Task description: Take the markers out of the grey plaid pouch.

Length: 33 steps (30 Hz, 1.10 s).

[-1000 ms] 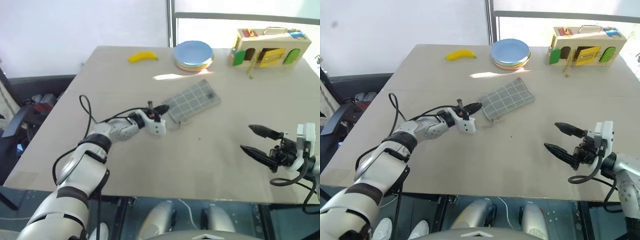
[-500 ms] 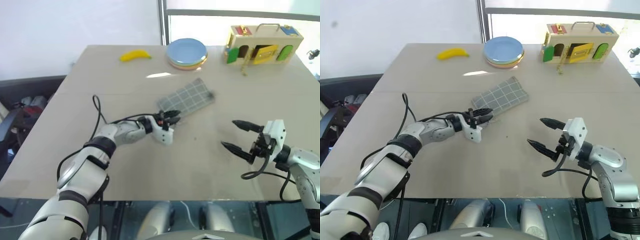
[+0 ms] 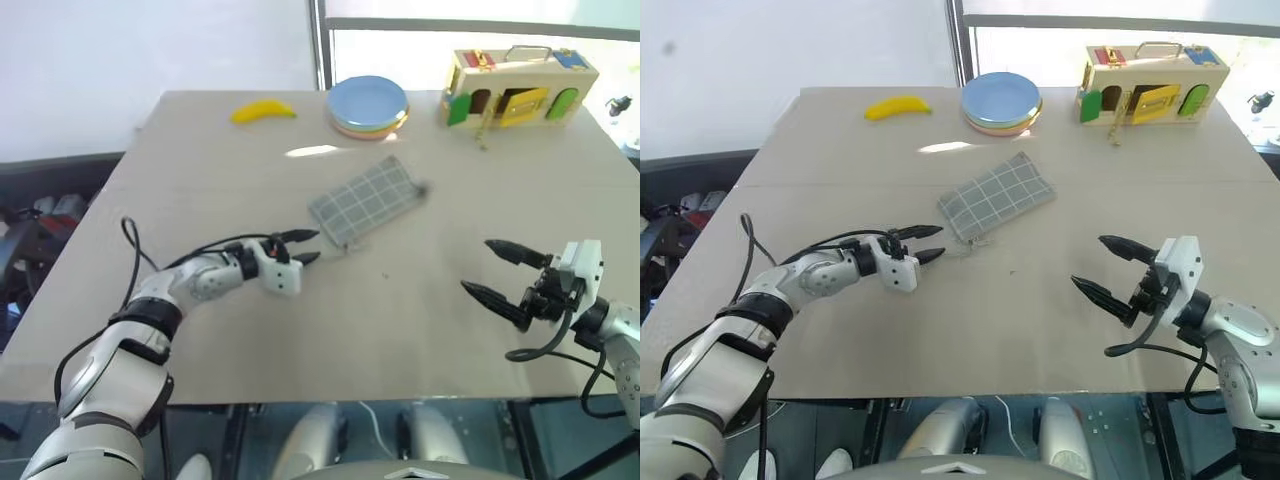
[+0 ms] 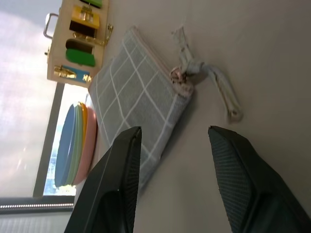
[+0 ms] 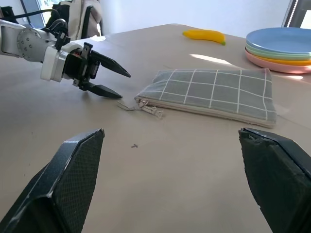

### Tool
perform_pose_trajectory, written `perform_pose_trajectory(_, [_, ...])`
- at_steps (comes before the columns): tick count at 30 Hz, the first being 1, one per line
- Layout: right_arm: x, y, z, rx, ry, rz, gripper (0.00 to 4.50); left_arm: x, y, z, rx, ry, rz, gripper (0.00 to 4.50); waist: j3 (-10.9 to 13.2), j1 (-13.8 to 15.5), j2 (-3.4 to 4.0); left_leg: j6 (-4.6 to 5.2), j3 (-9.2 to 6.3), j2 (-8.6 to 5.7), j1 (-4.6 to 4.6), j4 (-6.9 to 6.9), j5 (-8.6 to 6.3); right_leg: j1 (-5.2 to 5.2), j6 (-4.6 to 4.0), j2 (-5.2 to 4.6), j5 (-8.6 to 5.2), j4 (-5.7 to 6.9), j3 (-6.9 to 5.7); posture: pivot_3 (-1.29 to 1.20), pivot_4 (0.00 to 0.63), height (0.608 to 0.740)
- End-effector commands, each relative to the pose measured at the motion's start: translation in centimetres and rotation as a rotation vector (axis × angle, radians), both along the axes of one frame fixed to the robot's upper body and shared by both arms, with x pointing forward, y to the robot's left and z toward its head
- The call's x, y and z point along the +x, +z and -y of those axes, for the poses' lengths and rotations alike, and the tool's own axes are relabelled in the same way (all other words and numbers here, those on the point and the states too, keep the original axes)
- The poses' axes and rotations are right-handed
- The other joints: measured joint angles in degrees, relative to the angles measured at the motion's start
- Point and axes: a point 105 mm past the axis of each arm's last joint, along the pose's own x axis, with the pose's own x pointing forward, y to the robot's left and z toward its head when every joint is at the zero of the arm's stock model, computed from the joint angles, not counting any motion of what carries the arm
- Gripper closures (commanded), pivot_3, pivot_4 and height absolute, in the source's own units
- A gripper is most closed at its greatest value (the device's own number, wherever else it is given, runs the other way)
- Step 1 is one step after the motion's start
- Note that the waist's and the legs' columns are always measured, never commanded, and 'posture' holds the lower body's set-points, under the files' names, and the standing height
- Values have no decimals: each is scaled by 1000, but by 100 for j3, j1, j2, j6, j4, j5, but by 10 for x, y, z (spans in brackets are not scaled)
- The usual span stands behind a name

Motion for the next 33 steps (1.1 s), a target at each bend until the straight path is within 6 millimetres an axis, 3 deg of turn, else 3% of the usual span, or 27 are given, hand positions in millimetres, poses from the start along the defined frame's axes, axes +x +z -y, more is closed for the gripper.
perform_pose_trajectory(1, [-1,13,-1,15,8,50,0,8,-3,4,13,28,9,2221,0,2,0,0,0,0,0,0,0,1,0,0,0,0,0,0,150,740])
perform_pose_trajectory(8, [2,18,1,15,0,68,0,20,-15,43,-35,27,-13,2221,-3,59,4,0,-1,-5,9,3,1,13,0,2,0,5,-20,0,150,740])
perform_pose_trajectory(15, [2,21,2,20,-15,80,0,45,-12,53,-4,134,28,2221,-9,197,10,1,-18,-9,15,35,0,34,4,9,2,12,-35,0,150,740])
perform_pose_trajectory(18, [2,22,2,24,-21,81,0,51,-11,56,4,161,54,3013,-14,229,19,23,-23,-10,19,50,-12,45,13,11,8,16,-39,0,150,740])
perform_pose_trajectory(21, [2,22,3,28,-27,84,0,55,-9,61,0,174,70,4358,-22,256,32,26,-31,-10,47,61,-13,86,18,11,9,12,-45,0,150,740])
perform_pose_trajectory(24, [2,23,2,32,-29,88,0,57,-5,68,-6,164,101,4450,-23,276,34,27,-33,-10,98,60,-13,140,43,11,-5,6,-53,0,150,740])
perform_pose_trajectory(33, [3,24,0,22,-27,97,0,56,15,83,-105,123,157,4450,-20,295,29,27,-35,-10,94,59,-10,135,24,9,6,6,-50,0,150,740])
